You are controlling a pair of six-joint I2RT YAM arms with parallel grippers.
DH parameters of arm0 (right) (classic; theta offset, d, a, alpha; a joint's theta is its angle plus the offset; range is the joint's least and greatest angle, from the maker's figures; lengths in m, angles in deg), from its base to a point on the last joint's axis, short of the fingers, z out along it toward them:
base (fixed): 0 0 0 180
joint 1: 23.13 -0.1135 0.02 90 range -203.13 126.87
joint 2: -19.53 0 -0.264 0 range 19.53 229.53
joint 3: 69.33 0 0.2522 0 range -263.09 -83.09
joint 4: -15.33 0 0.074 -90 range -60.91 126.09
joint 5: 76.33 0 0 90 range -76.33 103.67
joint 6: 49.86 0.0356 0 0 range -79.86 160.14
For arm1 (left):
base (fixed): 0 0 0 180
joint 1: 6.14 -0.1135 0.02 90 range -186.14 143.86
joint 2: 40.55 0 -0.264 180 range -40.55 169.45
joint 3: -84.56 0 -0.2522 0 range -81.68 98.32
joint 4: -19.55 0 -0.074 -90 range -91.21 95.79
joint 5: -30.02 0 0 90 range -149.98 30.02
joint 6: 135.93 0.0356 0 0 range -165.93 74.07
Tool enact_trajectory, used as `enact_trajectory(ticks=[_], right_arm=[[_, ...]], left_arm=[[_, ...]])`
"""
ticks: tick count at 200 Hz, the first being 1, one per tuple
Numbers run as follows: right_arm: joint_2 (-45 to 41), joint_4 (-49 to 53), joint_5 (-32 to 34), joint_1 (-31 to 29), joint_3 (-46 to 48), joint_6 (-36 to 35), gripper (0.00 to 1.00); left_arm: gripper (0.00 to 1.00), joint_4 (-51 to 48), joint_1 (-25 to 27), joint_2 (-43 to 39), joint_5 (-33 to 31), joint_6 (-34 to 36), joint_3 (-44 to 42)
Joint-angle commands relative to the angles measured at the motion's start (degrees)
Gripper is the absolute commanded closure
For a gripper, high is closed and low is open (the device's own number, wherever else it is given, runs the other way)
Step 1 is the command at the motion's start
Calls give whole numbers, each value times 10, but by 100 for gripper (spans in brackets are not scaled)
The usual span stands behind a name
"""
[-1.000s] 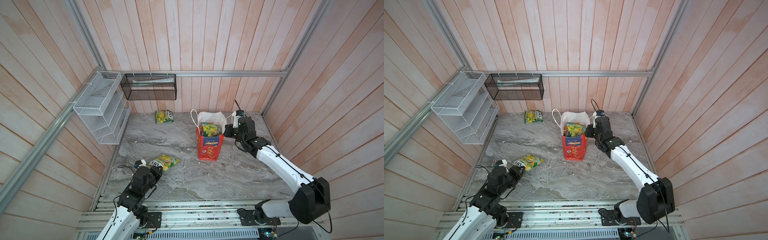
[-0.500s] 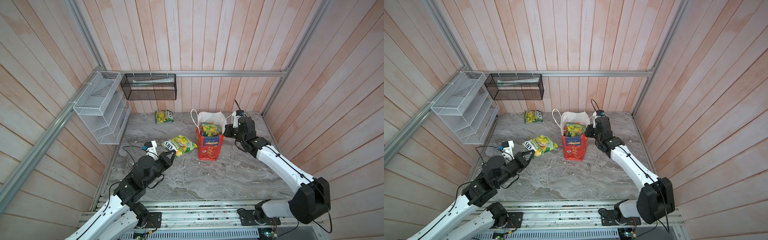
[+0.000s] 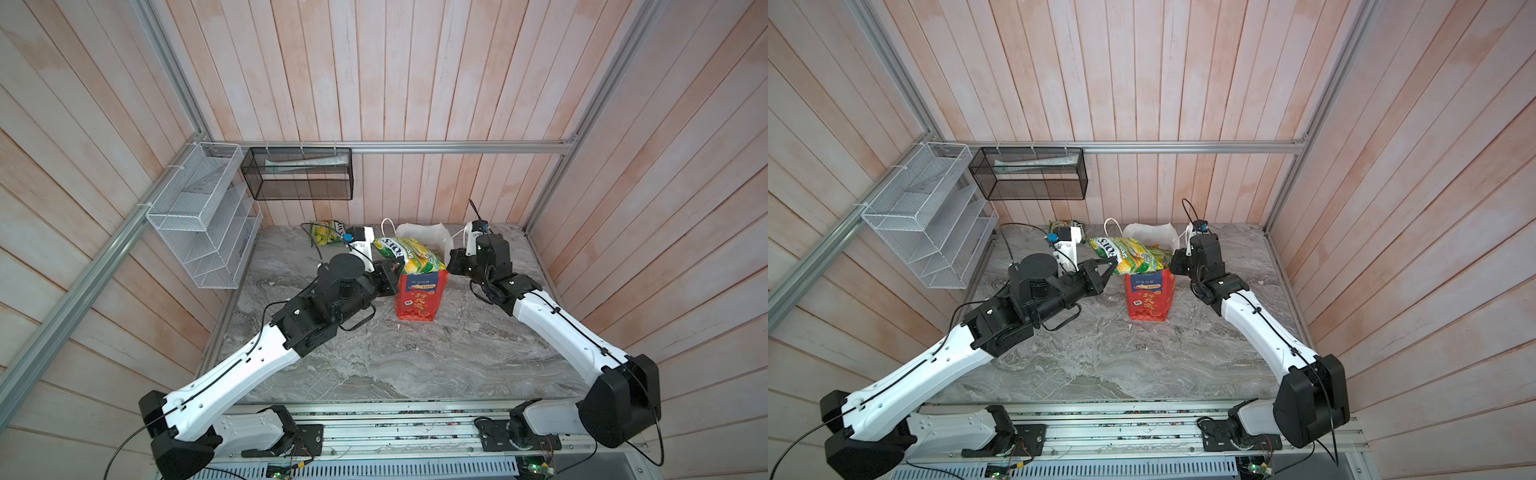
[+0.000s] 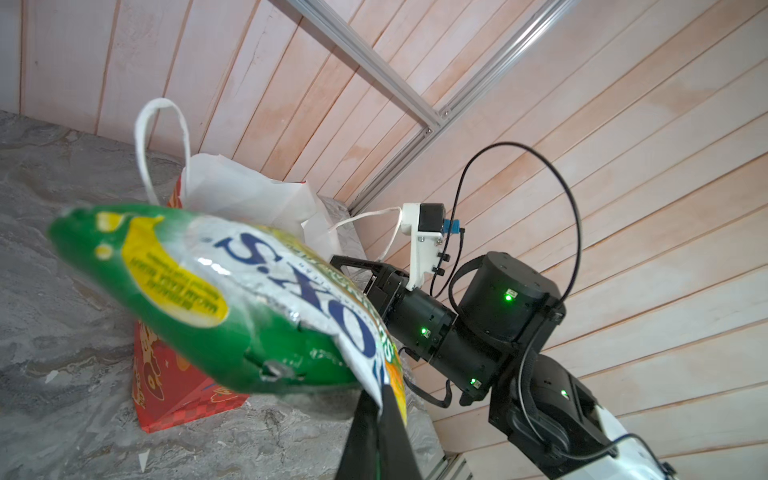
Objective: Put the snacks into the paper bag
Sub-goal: 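Lift the Fox's packet with the left gripper and carry it over the bag, then lower the Fox's packet into the bag and open the left gripper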
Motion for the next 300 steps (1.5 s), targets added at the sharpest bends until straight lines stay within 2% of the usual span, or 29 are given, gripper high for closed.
enact_trajectory(ticks=[1, 59, 89, 151, 204, 260, 300], right_arm=[[-4, 12, 6, -5, 10, -10, 100], [1, 11, 7, -5, 9, -10, 100], [2, 12, 8, -6, 8, -11, 100], [3, 11, 10, -7, 8, -11, 100], [4, 12, 10, -8, 8, -11, 100], [5, 13, 12, -9, 7, -12, 100], [5, 11, 12, -9, 7, -12, 100]], left_arm=[[100, -30, 5, 45, 12, 85, 77], [100, -138, 6, 190, -14, 198, 266], [100, -220, 6, 268, -42, 228, 372], [100, -276, -4, 333, -45, 251, 449], [100, -326, -34, 376, -34, 255, 506], [100, -335, -55, 381, -16, 261, 506], [100, -335, -53, 382, 27, 283, 484]])
